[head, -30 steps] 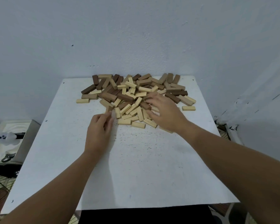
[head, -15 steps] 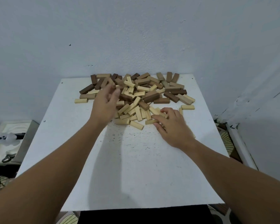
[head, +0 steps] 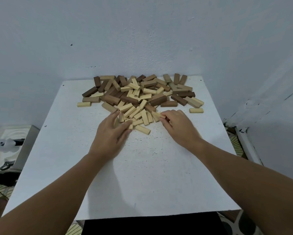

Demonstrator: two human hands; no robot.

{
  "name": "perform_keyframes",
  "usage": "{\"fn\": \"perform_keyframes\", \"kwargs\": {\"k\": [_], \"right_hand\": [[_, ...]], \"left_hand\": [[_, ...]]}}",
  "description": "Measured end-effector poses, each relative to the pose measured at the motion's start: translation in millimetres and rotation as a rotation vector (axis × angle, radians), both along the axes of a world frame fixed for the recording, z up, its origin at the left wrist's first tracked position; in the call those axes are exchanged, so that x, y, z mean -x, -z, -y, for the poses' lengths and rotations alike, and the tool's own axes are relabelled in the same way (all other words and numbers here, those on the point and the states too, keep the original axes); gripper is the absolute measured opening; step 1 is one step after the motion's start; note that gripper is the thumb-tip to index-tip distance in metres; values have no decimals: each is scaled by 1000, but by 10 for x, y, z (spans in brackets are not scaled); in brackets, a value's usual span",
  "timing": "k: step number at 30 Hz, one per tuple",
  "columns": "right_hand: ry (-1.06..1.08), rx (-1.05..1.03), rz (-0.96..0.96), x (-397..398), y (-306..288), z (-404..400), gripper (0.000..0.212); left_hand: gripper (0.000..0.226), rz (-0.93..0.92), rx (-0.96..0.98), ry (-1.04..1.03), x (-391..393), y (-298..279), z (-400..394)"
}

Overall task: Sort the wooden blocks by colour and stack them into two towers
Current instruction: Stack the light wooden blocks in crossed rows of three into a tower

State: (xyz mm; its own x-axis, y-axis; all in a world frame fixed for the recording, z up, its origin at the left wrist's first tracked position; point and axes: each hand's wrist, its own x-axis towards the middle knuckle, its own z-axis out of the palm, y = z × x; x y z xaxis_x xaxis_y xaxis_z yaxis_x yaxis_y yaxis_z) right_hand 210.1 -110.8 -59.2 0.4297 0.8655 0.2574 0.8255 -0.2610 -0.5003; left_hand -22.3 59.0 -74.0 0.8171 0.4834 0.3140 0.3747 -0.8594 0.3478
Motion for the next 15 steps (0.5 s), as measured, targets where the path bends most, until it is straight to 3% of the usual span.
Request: {"fn": "perform_keyframes", "kwargs": {"k": [5,9,15], "right_hand": [[20,-132,-65,-115,-359,-466,23],[125,-88,-361,-252,-701,-856,54],[74,62,-321,-90,-392,-332,56]], "left_hand": [[25,86,-103,-23,19,-12,61],[27,126,-110,-79,10,-12,74],[32,101,-32,-114,34,-61,120]]}}
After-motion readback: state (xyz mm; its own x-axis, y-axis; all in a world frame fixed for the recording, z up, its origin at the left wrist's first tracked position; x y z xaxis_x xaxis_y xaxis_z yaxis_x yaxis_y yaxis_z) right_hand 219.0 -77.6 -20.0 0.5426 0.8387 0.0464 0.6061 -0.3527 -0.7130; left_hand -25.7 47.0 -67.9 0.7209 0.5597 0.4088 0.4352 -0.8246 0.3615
